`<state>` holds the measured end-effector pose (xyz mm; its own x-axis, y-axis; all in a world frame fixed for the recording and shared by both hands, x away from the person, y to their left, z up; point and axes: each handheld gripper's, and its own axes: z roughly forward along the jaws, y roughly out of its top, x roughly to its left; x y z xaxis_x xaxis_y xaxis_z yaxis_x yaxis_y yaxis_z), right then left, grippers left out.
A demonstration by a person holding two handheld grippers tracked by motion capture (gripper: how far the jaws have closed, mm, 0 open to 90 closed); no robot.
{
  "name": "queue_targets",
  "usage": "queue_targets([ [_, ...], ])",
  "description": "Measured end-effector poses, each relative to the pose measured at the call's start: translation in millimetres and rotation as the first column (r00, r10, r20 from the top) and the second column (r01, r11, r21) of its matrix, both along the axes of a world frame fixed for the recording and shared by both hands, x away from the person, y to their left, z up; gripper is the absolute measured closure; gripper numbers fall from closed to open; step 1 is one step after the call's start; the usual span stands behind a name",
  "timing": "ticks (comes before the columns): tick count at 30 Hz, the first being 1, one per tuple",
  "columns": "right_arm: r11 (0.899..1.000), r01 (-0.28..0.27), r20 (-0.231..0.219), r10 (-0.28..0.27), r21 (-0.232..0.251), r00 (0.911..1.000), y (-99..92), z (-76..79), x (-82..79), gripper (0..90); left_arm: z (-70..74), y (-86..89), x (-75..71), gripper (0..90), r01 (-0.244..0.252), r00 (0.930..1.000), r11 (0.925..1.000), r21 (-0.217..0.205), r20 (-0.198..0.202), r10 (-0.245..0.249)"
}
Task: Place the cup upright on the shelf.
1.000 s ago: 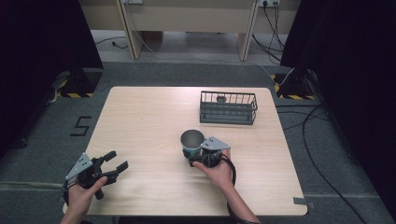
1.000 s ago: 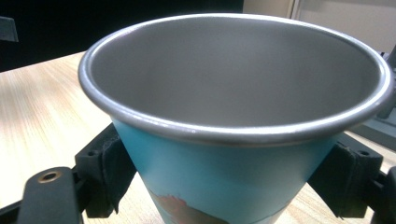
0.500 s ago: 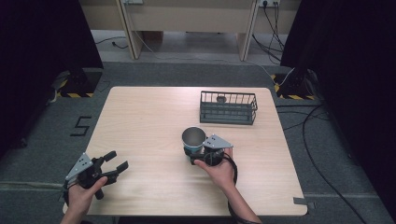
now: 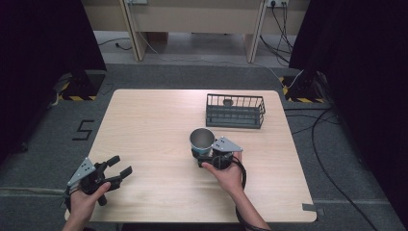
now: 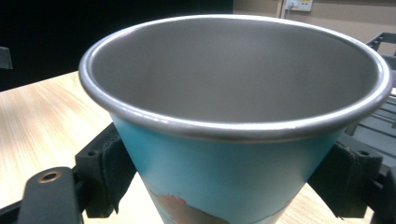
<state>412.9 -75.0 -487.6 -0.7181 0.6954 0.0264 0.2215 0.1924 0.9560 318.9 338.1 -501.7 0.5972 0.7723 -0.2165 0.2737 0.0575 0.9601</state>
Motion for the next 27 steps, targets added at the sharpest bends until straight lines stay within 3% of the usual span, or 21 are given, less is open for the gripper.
queue_targets([
  [27,0.999,0.044,0.031,-0.045,0.020,0.9985,-9.4,12.2,4.8,18.1,-0.1,0.2,0.1,21.8,-0.001,1.0000,1.0000,0.000,-0.001,0.001],
])
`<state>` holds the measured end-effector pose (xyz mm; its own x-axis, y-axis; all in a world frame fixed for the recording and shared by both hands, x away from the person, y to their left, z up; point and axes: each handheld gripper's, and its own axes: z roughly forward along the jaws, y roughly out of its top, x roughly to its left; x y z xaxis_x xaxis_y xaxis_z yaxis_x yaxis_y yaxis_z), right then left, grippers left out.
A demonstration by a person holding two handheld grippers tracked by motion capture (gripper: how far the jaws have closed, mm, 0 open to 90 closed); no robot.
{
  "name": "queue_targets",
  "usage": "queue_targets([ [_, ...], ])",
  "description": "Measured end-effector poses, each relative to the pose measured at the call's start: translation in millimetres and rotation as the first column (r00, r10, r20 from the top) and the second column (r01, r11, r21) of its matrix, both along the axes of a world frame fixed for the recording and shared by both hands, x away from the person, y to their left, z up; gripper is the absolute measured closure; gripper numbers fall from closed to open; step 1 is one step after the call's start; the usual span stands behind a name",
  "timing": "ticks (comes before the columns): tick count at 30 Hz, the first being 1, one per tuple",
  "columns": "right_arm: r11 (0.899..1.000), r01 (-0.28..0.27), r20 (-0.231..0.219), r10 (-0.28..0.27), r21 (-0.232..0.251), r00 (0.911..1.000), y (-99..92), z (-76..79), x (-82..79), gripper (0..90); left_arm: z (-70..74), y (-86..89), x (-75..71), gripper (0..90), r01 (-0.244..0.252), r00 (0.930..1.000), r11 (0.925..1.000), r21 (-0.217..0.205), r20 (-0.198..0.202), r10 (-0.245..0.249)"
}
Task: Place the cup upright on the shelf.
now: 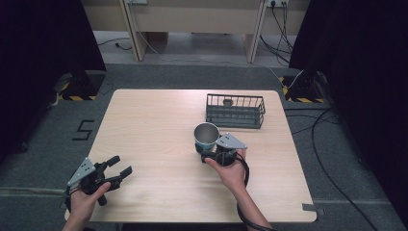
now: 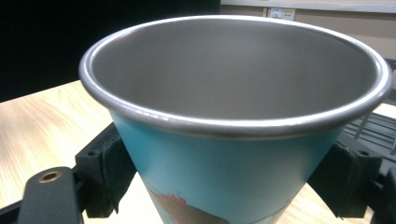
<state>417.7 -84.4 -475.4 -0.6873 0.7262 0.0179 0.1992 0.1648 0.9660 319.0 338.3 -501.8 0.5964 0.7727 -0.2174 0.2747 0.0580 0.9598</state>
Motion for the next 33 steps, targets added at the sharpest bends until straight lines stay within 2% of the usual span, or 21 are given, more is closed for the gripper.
queue_targets([
  [19,1.000,0.016,0.016,-0.016,0.019,0.9997,-3.3,10.8,5.7,18.1,0.0,0.5,-0.1,21.8,-0.002,1.0000,1.0000,0.000,-0.001,0.002],
  [33,0.998,0.052,0.030,-0.053,0.028,0.9982,-10.8,20.0,13.6,18.2,-0.2,0.5,0.2,21.9,-0.003,1.0000,1.0000,-0.001,-0.002,0.003],
])
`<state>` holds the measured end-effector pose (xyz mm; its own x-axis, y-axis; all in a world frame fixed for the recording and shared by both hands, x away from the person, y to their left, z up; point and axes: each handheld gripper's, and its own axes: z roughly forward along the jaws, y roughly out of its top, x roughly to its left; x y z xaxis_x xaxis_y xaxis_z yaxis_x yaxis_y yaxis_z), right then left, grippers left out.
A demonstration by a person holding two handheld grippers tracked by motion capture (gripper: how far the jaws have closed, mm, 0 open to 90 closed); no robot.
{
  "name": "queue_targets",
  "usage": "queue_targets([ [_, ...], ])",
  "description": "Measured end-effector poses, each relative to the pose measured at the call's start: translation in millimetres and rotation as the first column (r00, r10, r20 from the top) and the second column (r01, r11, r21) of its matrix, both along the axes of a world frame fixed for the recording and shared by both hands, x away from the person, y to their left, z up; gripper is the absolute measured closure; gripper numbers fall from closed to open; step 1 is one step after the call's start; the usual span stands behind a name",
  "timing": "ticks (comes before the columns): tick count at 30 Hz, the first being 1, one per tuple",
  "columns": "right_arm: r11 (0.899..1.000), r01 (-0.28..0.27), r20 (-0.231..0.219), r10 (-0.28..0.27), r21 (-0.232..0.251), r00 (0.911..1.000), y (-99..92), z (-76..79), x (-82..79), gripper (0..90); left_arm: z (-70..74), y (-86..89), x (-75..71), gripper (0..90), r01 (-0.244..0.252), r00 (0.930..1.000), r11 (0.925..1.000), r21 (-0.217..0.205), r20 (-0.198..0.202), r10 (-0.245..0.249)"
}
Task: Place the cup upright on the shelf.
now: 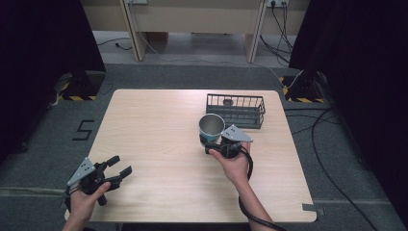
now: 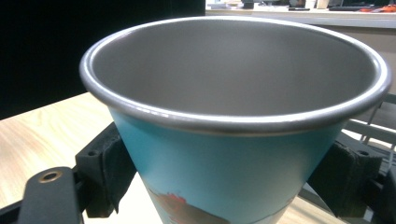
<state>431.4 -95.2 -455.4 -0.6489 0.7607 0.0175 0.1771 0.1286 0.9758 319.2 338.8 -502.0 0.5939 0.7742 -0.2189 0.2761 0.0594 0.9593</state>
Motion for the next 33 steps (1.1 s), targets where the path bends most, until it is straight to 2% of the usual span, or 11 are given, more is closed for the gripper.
queue_targets([
  [33,0.995,0.091,0.024,-0.092,0.031,0.9955,-17.9,20.8,20.7,18.3,0.2,0.6,-0.3,21.9,0.000,1.0000,1.0000,-0.004,0.000,0.000],
])
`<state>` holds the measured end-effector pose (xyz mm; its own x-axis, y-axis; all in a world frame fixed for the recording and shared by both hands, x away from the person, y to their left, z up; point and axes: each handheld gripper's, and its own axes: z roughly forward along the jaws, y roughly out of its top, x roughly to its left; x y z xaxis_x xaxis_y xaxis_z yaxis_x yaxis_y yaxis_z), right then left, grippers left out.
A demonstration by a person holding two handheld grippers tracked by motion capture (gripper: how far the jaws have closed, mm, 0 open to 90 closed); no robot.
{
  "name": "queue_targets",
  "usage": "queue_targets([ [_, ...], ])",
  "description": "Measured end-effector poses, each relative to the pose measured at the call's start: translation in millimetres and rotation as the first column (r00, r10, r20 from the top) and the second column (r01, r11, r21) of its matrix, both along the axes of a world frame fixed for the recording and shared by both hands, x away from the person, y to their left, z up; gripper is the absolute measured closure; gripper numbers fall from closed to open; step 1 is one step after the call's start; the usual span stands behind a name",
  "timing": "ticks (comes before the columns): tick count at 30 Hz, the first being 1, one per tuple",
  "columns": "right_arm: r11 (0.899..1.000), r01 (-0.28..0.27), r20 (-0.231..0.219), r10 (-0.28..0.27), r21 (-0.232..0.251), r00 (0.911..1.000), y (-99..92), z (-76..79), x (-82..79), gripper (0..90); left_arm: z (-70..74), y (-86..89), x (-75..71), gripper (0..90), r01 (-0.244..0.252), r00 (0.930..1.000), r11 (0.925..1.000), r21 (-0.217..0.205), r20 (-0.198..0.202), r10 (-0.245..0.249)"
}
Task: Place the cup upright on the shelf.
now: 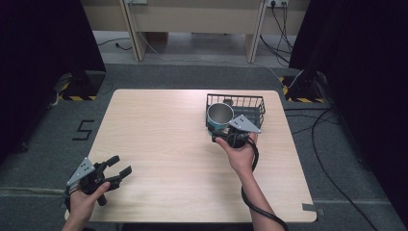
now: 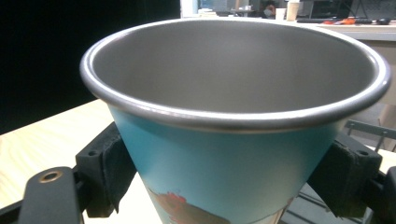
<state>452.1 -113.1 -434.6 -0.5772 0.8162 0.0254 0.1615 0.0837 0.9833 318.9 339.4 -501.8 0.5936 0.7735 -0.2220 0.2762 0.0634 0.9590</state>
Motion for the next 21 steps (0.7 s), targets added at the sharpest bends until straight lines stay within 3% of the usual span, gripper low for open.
queue_targets([
  [21,0.998,0.067,0.010,-0.067,0.013,0.9977,-14.3,12.6,19.9,18.3,0.1,0.1,-0.2,21.9,0.000,1.0000,1.0000,-0.002,0.000,0.000],
])
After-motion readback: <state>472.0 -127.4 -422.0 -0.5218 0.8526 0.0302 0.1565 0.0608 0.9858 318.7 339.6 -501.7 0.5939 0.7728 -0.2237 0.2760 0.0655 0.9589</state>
